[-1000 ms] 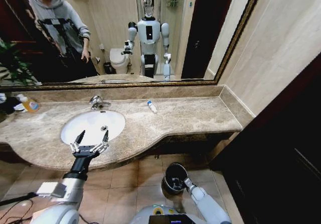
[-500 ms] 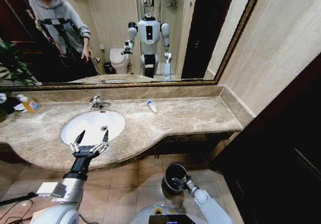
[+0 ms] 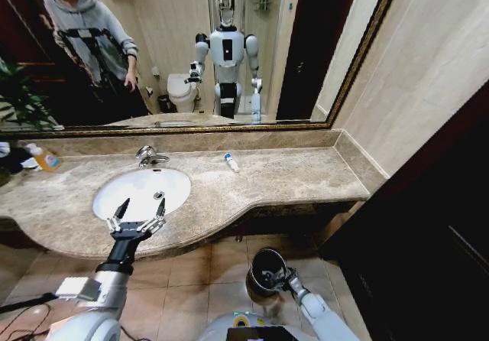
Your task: Pick up the trash from the sink and place it in the trash bin.
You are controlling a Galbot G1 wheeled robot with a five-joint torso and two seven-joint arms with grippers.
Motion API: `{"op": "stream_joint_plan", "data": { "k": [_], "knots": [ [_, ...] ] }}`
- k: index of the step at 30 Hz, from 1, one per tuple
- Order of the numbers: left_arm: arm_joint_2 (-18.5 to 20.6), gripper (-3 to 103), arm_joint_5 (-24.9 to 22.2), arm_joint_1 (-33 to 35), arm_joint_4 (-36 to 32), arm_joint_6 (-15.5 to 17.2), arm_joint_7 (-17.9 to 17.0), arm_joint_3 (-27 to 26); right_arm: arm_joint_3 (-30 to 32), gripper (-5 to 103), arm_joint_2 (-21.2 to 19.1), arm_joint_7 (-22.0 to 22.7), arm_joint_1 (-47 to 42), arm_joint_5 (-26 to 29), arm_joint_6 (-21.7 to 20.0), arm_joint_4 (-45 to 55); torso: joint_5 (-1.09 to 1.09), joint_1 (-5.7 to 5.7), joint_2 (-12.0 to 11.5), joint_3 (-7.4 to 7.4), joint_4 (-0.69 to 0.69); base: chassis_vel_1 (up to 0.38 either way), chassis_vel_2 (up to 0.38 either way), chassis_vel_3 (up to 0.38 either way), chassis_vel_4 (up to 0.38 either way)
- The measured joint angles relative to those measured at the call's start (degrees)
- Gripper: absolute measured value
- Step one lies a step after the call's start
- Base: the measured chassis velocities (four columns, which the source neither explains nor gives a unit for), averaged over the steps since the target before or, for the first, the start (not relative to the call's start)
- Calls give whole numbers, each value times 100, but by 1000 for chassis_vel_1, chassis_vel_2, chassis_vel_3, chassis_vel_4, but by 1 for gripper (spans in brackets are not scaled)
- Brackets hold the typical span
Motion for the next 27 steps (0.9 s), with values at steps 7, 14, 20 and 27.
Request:
{"op": "stream_joint_plan", "data": {
  "k": [7, 14, 20, 27],
  "knots": [
    [0, 100, 0, 0, 0, 0, 0, 0, 982, 100, -257, 511, -1055, 560, 102, 1956, -3, 0, 0, 0, 0, 0, 0, 0, 0],
    [0, 100, 0, 0, 0, 0, 0, 0, 1950, 100, -233, 542, -2269, 683, 163, 3773, -2, 0, 0, 0, 1, 0, 0, 0, 0],
    [0, 100, 0, 0, 0, 0, 0, 0, 2456, 100, 85, 588, -3131, 351, 397, 5313, -3, -1, 1, -1, 0, 0, 0, 0, 0],
    [0, 100, 0, 0, 0, 0, 0, 0, 2455, 100, 199, 610, -3062, 97, 286, 5942, -1, 0, 0, 0, 0, 0, 0, 0, 0]
  ]
}}
